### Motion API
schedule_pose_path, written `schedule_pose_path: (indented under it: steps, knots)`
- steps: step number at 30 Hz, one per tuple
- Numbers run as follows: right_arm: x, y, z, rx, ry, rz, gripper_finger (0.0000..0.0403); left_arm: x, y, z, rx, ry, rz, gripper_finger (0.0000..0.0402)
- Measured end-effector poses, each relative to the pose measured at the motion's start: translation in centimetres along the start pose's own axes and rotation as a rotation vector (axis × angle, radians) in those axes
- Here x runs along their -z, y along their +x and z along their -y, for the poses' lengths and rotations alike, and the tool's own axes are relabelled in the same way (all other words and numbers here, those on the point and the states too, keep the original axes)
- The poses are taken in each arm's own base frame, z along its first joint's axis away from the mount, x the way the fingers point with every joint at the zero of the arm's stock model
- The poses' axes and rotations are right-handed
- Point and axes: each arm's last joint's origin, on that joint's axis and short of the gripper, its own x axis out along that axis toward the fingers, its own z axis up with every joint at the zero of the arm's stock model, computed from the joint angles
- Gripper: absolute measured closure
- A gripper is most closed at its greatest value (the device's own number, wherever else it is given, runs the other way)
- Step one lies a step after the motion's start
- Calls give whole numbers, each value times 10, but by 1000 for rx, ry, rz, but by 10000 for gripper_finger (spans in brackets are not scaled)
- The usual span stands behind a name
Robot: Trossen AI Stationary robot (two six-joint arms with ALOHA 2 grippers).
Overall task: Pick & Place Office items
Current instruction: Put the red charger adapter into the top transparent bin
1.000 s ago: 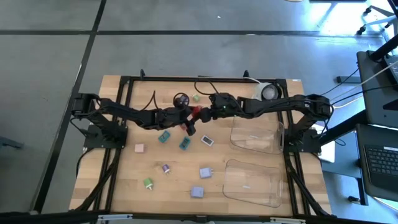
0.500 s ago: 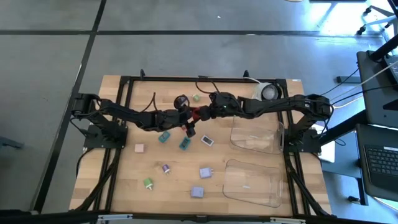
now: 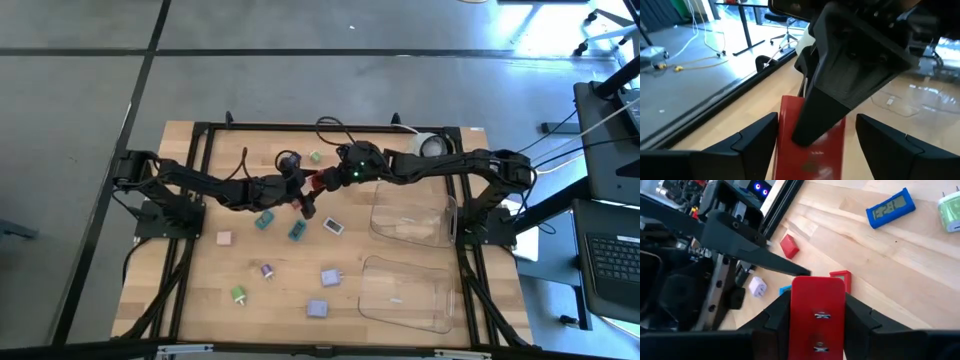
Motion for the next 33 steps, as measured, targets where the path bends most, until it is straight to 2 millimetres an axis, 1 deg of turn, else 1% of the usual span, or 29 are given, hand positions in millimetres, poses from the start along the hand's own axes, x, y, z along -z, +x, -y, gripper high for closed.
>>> schedule_pose_path:
  steps: [4,7,13,17,21,25,28,30,33]
  knots:
    - [-9,-8,6,33,-5,2,279,-3,-3,0,12,-56,7,139]
    - [-18,-23,4,36,-38,23,279,-1,-4,1,15,-48,-18,139]
    - [-33,-69,-12,49,-105,149,279,4,-6,2,17,-20,-66,139]
    - [-38,-100,-29,7,-154,260,279,7,-6,0,-3,0,-97,139]
    - [-37,-132,-45,-45,-202,340,279,11,-6,-2,-19,20,-131,139]
    - [-34,-159,-57,-115,-224,383,279,12,-5,-3,-25,27,-147,140]
    - [-29,-174,-65,-165,-230,398,279,12,-4,-5,-29,25,-146,140]
    - [-23,-183,-72,-210,-237,392,278,12,-4,-6,-35,22,-146,140]
    - [-11,-190,-77,-239,-229,334,271,11,-3,-8,-41,18,-143,140]
